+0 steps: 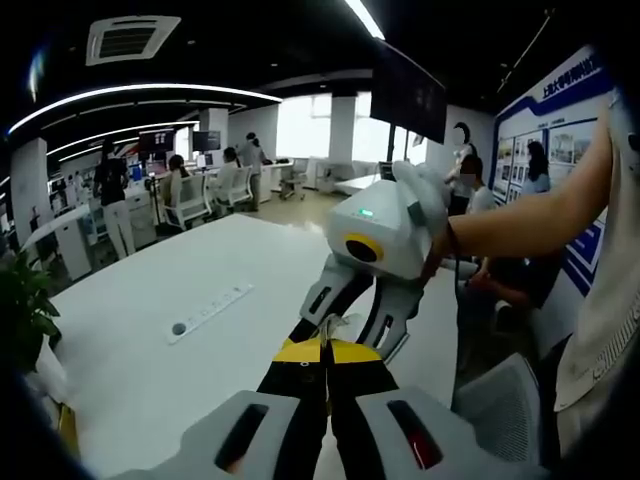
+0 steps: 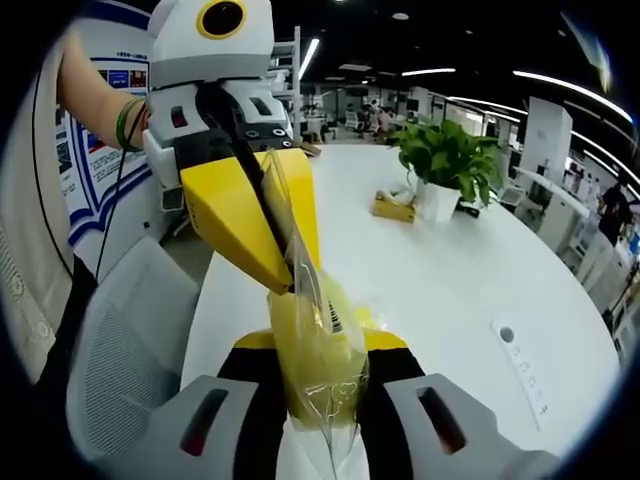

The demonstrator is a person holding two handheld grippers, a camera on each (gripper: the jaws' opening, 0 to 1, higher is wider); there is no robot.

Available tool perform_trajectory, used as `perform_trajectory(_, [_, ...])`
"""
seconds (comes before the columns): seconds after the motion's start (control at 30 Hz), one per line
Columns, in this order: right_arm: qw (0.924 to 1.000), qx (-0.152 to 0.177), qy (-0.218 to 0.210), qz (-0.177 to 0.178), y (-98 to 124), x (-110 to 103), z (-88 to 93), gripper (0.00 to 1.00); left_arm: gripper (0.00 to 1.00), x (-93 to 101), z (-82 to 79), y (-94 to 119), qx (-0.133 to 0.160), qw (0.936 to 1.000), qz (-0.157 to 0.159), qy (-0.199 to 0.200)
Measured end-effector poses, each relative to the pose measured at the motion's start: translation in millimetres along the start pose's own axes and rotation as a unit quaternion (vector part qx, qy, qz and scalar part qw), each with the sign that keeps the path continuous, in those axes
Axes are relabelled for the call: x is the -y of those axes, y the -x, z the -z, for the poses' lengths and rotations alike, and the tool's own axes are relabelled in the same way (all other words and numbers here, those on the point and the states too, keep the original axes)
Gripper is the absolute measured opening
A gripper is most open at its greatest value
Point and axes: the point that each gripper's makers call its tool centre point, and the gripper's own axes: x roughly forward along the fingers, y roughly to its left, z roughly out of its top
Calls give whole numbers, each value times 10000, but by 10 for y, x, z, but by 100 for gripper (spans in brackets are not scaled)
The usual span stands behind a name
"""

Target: Compare the silicone blocks by pressing each to a similar depth, holding the contact briefly, and releasing to observe deformation and rebound differences across the visible hardness samples.

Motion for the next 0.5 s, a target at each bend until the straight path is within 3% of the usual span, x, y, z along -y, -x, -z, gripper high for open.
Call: perform_trajectory(0.5, [9997, -3, 238, -45, -20, -2, -4, 24, 0, -23, 13, 13, -47, 10000, -40, -20])
